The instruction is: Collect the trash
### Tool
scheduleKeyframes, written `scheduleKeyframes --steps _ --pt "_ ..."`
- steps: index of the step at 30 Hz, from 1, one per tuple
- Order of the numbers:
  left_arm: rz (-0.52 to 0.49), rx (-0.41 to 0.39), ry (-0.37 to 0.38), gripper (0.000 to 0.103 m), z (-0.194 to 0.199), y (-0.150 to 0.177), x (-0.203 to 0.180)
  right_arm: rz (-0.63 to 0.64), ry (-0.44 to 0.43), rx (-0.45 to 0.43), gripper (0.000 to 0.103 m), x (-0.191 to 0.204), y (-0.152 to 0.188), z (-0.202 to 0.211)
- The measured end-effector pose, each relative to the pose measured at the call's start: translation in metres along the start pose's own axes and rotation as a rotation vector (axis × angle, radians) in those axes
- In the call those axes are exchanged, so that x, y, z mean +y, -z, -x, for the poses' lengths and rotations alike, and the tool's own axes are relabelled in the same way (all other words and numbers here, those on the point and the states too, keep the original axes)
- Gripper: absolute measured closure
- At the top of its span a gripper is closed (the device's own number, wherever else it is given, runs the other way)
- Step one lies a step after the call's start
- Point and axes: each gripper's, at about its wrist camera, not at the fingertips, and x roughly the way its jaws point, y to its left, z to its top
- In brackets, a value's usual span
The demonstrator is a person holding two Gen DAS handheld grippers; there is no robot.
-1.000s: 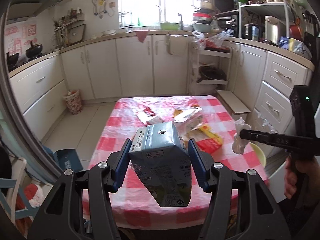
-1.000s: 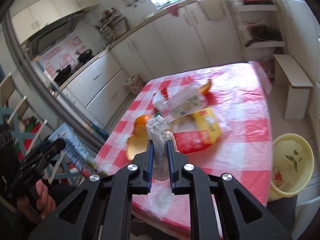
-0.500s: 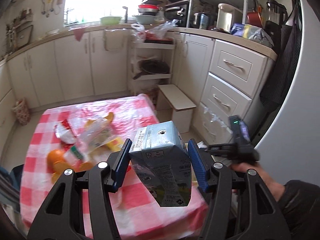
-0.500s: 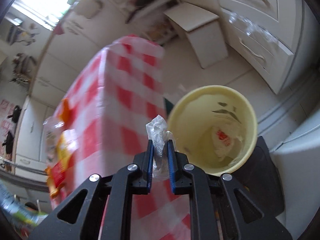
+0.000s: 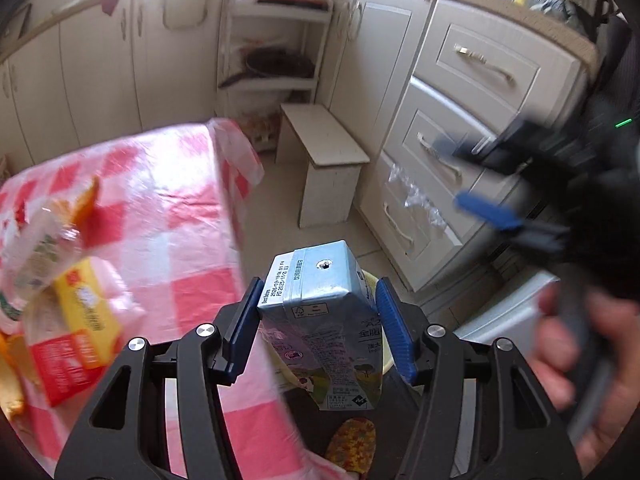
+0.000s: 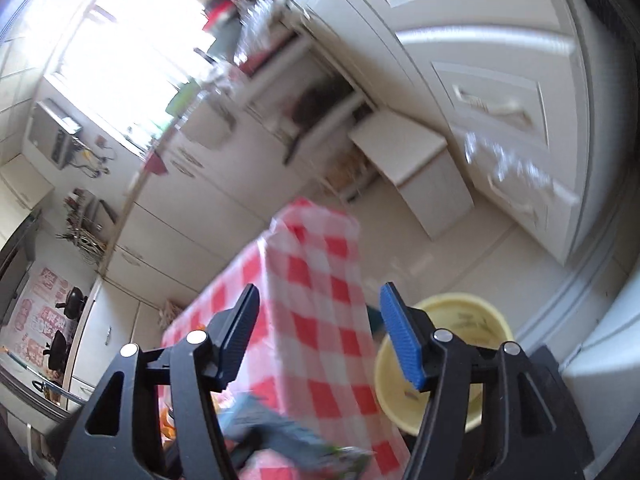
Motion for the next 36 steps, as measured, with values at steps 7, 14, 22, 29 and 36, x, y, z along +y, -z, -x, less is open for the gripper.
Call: scheduleKeyframes --steps 7,14,22,29,36 --pt "0.014 0.134 -0.046 0.048 -0.068 -0.006 -0.018 0.050 0.004 -0.042 0.041 0.007 -0.010 0.006" --pt "0.007 0.055 -0.057 0.038 -0.004 0.000 0.007 0.041 -0.022 -0.063 0.041 0.016 -0.014 0.011" --pt "0.075 -0.097 -0.225 0.025 0.130 0.027 0.110 0.136 -0.071 -0.015 0.041 0.064 0.014 0.000" --pt "0.192 -0.138 -0.420 0.019 0.209 0.068 0.217 0.295 -0.147 0.064 0.040 0.128 0.059 -0.010" --pt "0.368 -0.101 -0.453 0.019 0.216 0.110 0.292 0.394 -0.195 0.220 0.038 0.159 0.126 -0.017"
